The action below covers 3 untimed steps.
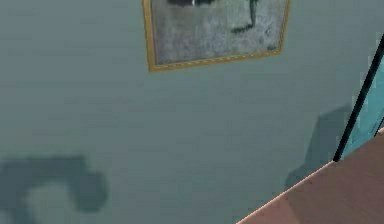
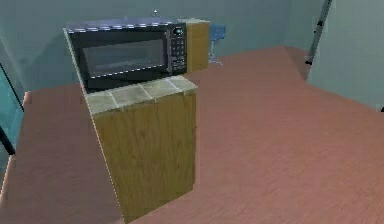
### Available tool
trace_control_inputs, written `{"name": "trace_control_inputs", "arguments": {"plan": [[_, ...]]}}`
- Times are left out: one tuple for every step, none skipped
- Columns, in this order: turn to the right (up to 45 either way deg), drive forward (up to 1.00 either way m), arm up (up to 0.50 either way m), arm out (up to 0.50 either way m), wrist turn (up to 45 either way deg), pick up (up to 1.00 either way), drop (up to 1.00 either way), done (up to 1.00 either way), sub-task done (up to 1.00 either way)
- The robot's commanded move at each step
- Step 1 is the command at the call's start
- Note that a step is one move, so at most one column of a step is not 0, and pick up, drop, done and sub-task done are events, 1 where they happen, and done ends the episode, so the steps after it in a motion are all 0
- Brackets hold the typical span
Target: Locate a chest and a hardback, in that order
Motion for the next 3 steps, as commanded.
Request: {"name": "trace_control_inputs", "arguments": {"plan": [[45.0, 0.0, 0.0, 0.0, 0.0, 0.0, 0.0, 0.0, 0.0], [27.0, 0.0, 0.0, 0.0, 0.0, 0.0, 0.0, 0.0, 0.0], [0.0, 0.1, 0.0, 0.0, 0.0, 0.0, 0.0, 0.0, 0.0]]}}
